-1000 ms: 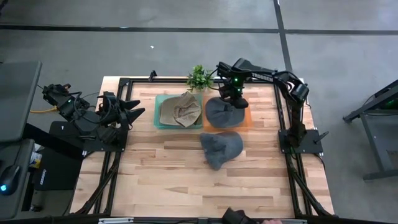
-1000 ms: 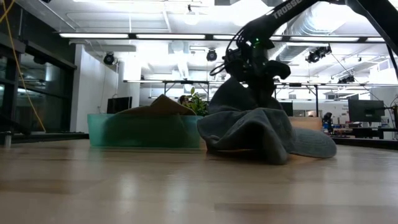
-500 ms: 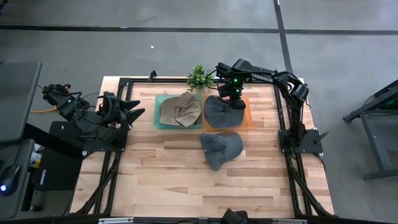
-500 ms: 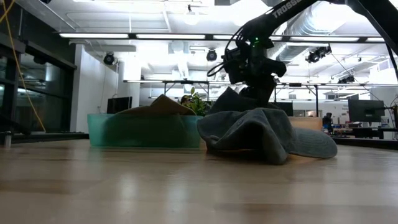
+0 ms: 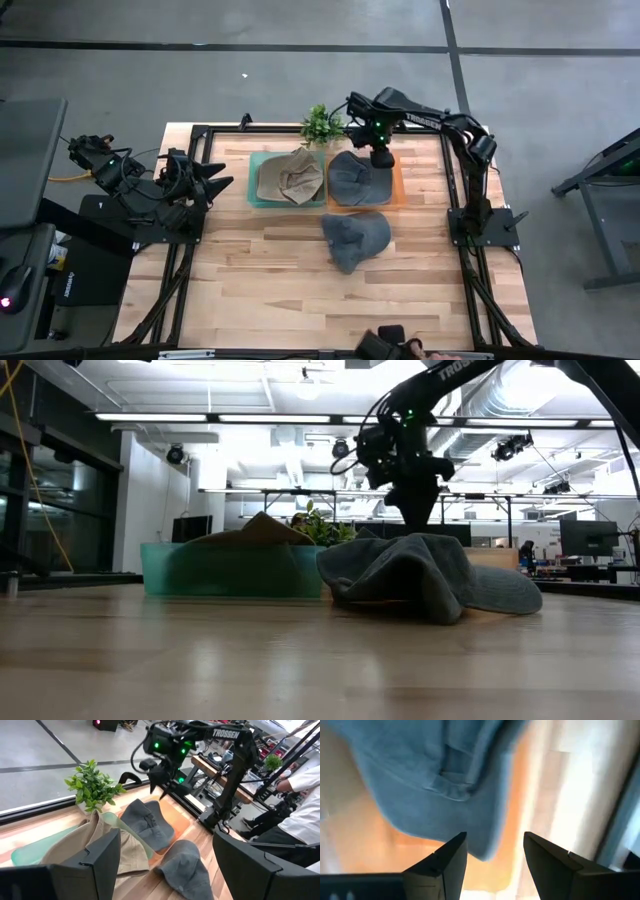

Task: Pick & Place hat
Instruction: Put the blue cap into the orange bin

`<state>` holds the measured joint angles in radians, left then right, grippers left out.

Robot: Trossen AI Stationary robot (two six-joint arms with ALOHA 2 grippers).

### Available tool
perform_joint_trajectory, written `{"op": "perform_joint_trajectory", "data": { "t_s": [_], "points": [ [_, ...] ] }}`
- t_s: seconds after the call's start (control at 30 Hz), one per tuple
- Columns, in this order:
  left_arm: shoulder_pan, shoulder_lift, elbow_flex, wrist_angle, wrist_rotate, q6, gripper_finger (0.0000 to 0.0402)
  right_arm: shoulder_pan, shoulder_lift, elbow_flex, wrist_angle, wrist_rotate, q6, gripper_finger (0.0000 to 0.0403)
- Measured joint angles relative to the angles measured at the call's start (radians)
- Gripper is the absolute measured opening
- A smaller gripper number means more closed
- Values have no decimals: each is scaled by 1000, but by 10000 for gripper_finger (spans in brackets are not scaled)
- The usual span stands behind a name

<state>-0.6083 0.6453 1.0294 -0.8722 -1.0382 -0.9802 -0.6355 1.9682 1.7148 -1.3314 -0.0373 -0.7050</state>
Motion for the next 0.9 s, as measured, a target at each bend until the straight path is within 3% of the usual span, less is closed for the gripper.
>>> {"op": "perform_joint_trajectory", "data": {
  "t_s": [0.1, 0.5, 0.9],
  "points": [
    [0, 0, 0, 0, 8, 0, 275, -14, 0, 56, -23, 25, 27, 188],
    [0, 0, 0, -23, 32, 3, 275, 21, -1, 241, -174, -226, 188, 188],
    [0, 0, 0, -48, 88, 5, 275, 159, -1, 289, -240, -259, 347, 188]
  ]
}}
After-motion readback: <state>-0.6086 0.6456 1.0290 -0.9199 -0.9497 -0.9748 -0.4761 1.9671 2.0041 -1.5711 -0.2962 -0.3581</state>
